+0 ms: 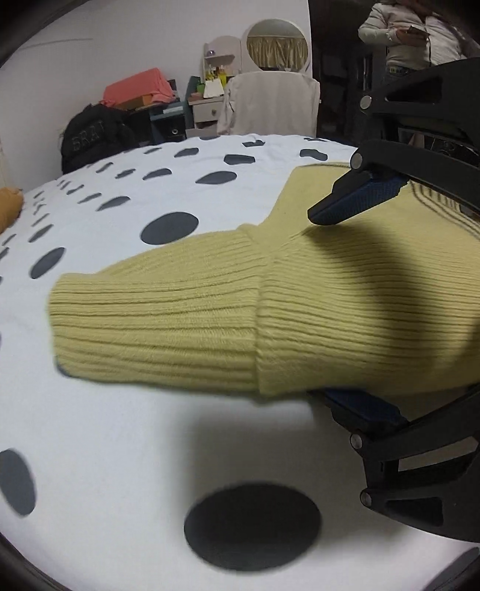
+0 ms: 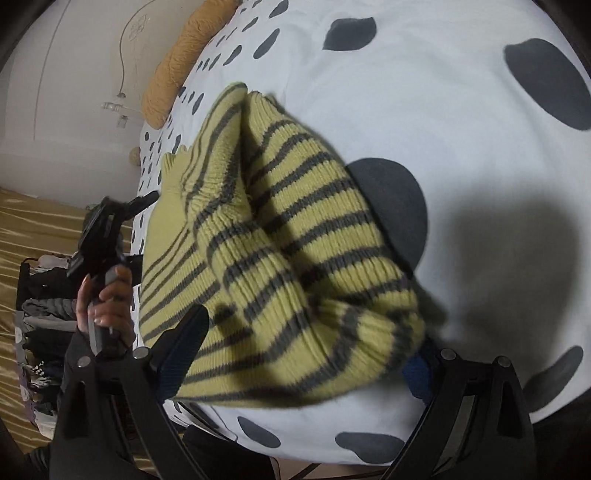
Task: Fold large clothes
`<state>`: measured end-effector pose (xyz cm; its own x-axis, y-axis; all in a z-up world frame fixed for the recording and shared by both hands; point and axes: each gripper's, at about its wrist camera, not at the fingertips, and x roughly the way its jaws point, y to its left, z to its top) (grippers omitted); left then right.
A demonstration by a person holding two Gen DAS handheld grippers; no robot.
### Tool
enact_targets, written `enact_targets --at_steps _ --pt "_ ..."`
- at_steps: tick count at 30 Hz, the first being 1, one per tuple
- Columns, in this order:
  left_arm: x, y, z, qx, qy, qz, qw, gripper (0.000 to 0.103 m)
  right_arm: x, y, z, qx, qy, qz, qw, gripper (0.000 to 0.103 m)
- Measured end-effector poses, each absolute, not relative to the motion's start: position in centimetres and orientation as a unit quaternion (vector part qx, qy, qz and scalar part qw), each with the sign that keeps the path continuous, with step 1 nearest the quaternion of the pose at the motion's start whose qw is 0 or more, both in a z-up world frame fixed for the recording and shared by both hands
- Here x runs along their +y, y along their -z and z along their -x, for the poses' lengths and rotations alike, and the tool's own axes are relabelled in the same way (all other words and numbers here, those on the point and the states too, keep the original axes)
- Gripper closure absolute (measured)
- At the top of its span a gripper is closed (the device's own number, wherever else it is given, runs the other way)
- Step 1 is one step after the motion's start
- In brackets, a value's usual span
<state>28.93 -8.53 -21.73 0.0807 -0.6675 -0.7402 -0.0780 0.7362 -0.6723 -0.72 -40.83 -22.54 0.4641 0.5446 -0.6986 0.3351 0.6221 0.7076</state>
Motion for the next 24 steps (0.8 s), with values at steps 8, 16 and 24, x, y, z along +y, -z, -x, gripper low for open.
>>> enact_targets --at_steps 8,16,24 --pt "-10.0 19.0 -28.2 0.595 0.243 0.235 0.73 0.072 -40.6 20.3 0.6 0.491 -0.071 -0.43 0.754 0.064" --pt "-4.8 8.2 -29.5 0.505 0.264 0.247 0.784 0.074 -34.5 15.3 -3.7 0.465 -0.146 -0.42 0.766 0.07" --pt "2.0 18.7 -36.0 0.595 0.137 0.194 0.768 0.065 -28.1 22.8 -10.0 0.558 -0.106 -0.362 0.74 0.069"
